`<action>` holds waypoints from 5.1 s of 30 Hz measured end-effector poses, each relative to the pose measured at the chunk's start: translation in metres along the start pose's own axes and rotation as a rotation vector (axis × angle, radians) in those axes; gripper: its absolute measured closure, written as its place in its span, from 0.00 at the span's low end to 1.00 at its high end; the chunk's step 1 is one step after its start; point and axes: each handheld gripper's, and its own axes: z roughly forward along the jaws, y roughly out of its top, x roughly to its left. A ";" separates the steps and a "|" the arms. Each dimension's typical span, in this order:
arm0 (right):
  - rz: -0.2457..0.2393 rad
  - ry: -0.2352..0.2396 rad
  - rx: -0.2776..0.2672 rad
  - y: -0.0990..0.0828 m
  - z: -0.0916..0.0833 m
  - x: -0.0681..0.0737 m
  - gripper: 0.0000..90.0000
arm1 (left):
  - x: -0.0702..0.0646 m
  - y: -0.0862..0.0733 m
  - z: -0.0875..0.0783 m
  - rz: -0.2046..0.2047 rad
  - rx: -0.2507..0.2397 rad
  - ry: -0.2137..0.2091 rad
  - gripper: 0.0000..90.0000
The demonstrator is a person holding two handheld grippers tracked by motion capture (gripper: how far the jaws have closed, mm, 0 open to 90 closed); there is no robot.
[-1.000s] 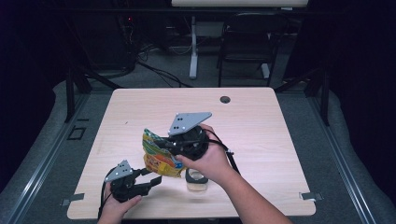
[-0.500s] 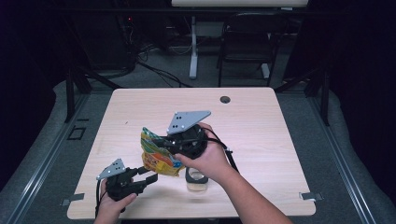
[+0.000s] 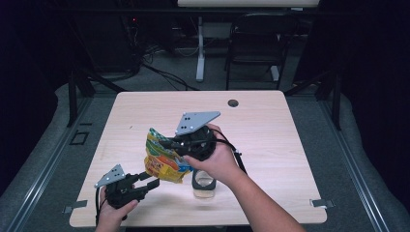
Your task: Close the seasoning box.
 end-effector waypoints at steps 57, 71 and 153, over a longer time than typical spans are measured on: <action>0.026 0.004 0.006 -0.011 0.003 -0.016 1.00 | 0.010 0.003 -0.026 -0.016 -0.076 0.113 1.00; 0.052 -0.021 0.122 -0.034 0.016 -0.023 1.00 | 0.018 0.001 -0.031 0.028 -0.001 0.227 1.00; -0.064 0.117 0.176 -0.075 0.031 -0.015 1.00 | 0.037 -0.016 -0.008 0.023 0.106 -0.021 0.57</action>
